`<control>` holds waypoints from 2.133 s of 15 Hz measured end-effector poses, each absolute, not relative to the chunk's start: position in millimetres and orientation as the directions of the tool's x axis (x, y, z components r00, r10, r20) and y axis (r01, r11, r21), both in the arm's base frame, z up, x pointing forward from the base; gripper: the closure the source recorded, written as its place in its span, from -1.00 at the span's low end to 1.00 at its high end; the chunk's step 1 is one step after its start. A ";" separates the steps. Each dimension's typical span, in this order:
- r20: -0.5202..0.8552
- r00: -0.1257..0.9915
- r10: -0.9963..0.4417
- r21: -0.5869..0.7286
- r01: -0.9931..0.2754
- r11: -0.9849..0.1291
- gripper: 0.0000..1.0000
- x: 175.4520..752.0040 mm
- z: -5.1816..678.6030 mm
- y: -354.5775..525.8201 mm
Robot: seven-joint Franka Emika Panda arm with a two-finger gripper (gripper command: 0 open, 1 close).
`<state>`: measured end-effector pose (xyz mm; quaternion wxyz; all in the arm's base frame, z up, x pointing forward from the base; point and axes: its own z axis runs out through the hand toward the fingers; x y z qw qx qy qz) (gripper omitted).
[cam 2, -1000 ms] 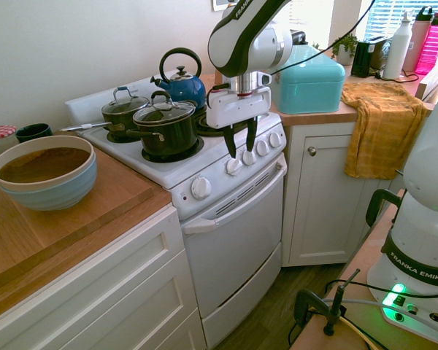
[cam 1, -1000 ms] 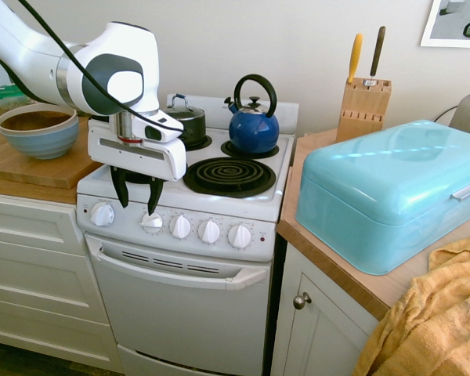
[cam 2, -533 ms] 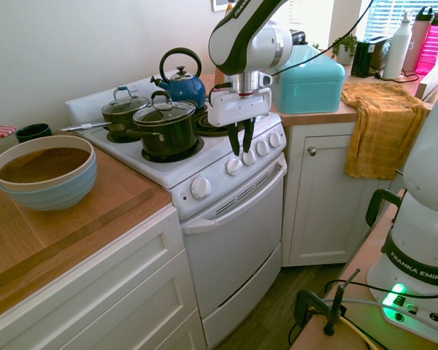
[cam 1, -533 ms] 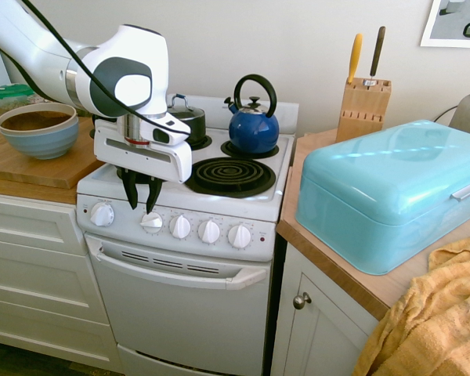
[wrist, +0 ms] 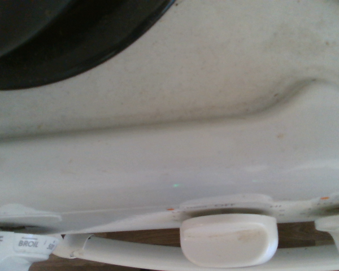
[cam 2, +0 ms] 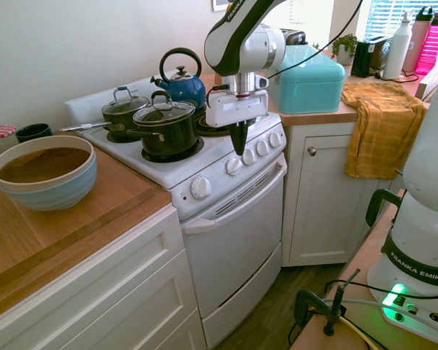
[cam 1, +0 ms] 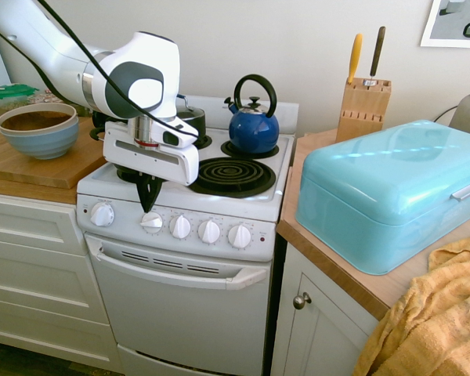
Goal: Turn off the stove
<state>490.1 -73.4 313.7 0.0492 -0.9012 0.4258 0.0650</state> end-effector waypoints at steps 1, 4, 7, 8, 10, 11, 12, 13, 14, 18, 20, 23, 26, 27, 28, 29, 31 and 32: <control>-0.165 0.626 -0.762 -0.028 -0.775 -0.631 1.00 492.1 310.9 -75.8; -0.174 0.623 -0.762 -0.014 -0.776 -0.631 1.00 498.3 304.1 -78.7; -0.181 0.623 -0.761 0.002 -0.774 -0.634 1.00 505.0 298.2 -81.2; -0.182 0.624 -0.760 0.007 -0.772 -0.635 1.00 508.0 296.7 -81.8; -0.186 0.626 -0.757 0.015 -0.769 -0.639 1.00 512.3 292.0 -81.1; -0.186 0.628 -0.755 0.018 -0.766 -0.642 1.00 514.2 291.2 -80.4; -0.187 0.630 -0.754 0.022 -0.764 -0.645 1.00 515.8 291.0 -79.4; -0.182 0.630 -0.755 0.030 -0.764 -0.645 1.00 516.9 291.4 -77.7; -0.174 0.630 -0.757 0.038 -0.764 -0.644 1.00 517.7 291.9 -75.5; -0.162 0.633 -0.757 0.063 -0.759 -0.648 1.00 518.4 291.2 -68.5; -0.164 0.631 -0.758 0.075 -0.758 -0.647 1.00 518.1 287.6 -68.8; -0.169 0.628 -0.759 0.096 -0.756 -0.647 1.00 517.5 279.0 -69.2; -0.180 0.634 -0.752 0.097 -0.750 -0.655 1.00 516.9 273.9 -69.5; -0.195 0.640 -0.743 0.082 -0.745 -0.663 1.00 516.4 273.3 -70.6; -0.210 0.643 -0.736 0.065 -0.742 -0.667 1.00 515.7 272.7 -72.9; -0.224 0.645 -0.731 0.047 -0.742 -0.669 1.00 514.8 272.1 -75.5; -0.241 0.643 -0.727 0.021 -0.745 -0.667 1.00 511.6 268.3 -79.7; -0.248 0.641 -0.726 0.014 -0.747 -0.664 1.00 510.0 264.9 -80.5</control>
